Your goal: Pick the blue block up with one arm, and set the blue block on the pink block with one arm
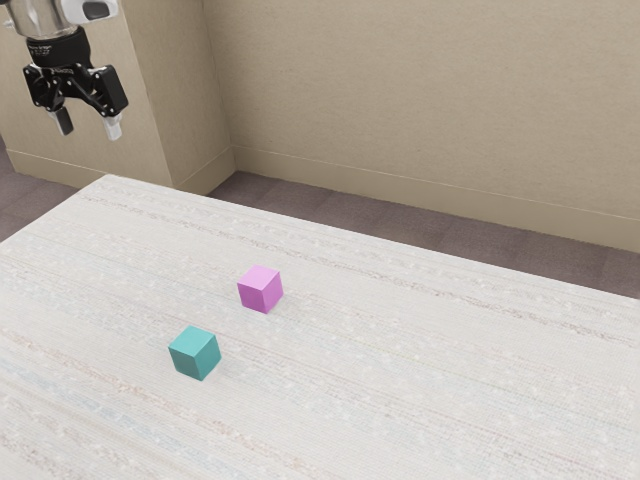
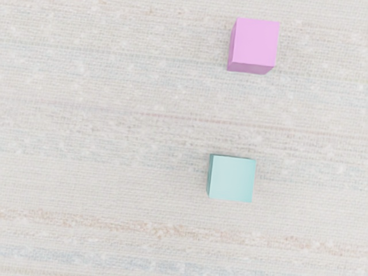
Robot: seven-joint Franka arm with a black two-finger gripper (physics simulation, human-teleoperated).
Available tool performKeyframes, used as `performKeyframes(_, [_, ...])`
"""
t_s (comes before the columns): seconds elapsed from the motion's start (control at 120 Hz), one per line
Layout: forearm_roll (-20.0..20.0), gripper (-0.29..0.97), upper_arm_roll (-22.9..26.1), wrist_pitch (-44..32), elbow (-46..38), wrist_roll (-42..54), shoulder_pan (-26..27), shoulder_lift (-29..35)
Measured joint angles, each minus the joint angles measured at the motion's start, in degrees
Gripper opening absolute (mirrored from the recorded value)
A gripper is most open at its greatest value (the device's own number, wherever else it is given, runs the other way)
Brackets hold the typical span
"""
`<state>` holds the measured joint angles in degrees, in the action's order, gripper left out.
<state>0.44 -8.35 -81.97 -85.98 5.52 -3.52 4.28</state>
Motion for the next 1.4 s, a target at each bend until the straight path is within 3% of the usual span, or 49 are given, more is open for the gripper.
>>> performKeyframes(0.333, [0.14,0.68,0.17,0.58,1.94,0.63,-0.15,0.53])
performKeyframes(0.383, [0.54,0.68,1.34,2.79,9.03,0.51,-0.31,5.10])
performKeyframes(0.425, [0.79,0.68,3.18,4.59,9.88,0.27,-0.27,10.22])
performKeyframes(0.475, [1.23,0.68,4.87,5.90,3.19,-0.02,-0.07,17.78])
performKeyframes(0.575, [2.63,0.68,5.61,4.43,-21.35,-0.56,-0.09,35.12])
performKeyframes(0.692, [3.51,0.68,6.19,-1.38,-43.11,-1.39,-0.11,41.60])
performKeyframes(0.875, [3.72,0.68,6.70,-14.11,-55.37,-3.22,-0.09,36.89])
performKeyframes(1.017, [1.14,0.68,7.97,-25.88,-62.34,-4.88,-0.11,31.27])
performKeyframes(1.175, [-5.13,0.68,9.66,-38.61,-65.17,-6.39,-0.13,22.63])
performKeyframes(1.4, [-6.84,0.68,9.66,-51.29,-64.12,-4.41,-0.08,14.27])
